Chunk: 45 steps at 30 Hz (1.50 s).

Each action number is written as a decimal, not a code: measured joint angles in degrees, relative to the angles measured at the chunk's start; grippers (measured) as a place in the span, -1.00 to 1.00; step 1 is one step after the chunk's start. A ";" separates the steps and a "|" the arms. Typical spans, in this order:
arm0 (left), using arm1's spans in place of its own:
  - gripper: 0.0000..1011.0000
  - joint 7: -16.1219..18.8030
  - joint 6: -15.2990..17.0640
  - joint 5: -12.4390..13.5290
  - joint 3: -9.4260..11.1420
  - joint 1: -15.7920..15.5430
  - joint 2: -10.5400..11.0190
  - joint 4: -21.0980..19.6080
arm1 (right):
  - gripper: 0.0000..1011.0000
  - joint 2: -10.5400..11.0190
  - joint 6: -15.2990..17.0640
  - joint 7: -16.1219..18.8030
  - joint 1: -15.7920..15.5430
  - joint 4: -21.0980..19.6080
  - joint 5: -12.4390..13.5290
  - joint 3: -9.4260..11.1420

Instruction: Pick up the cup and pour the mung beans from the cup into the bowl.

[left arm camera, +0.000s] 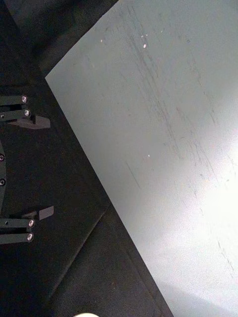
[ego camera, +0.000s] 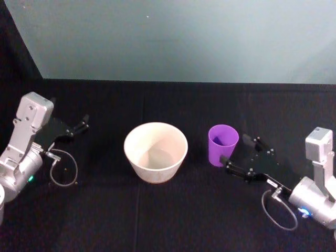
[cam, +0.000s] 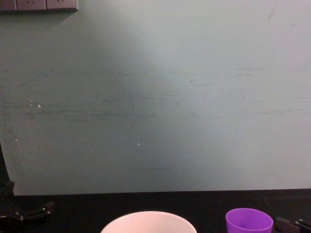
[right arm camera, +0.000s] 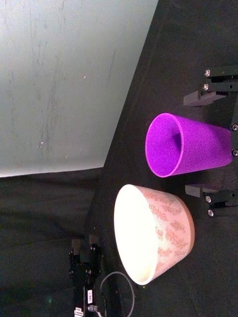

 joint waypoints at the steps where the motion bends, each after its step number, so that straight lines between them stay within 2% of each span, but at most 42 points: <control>1: 1.00 0.00 0.00 0.00 0.00 0.00 0.00 0.00 | 0.98 -0.45 0.21 -0.03 0.34 0.12 -0.41 -0.05; 16: 1.00 0.00 0.00 0.00 0.00 0.00 0.00 0.00 | 0.98 -4.36 2.57 -0.49 2.86 2.08 -2.38 0.44; 30: 1.00 0.00 0.00 0.00 0.00 0.00 0.00 0.00 | 0.98 -4.27 2.56 -0.55 2.82 2.03 -2.36 0.45; 33: 1.00 0.00 0.00 0.00 0.00 0.00 0.00 0.00 | 0.91 -4.23 2.54 -0.54 2.80 1.99 -2.32 0.43; 37: 1.00 0.00 0.00 0.00 0.00 0.00 0.00 0.00 | 0.73 -4.21 2.52 -0.54 2.78 1.97 -2.30 0.41; 38: 1.00 0.00 0.00 0.00 0.00 0.00 0.00 0.00 | 0.63 -4.20 2.52 -0.54 2.77 1.97 -2.30 0.40; 45: 1.00 0.00 0.00 0.00 0.00 0.00 0.00 0.00 | 0.53 -4.16 2.48 -0.52 2.74 1.93 -2.26 0.39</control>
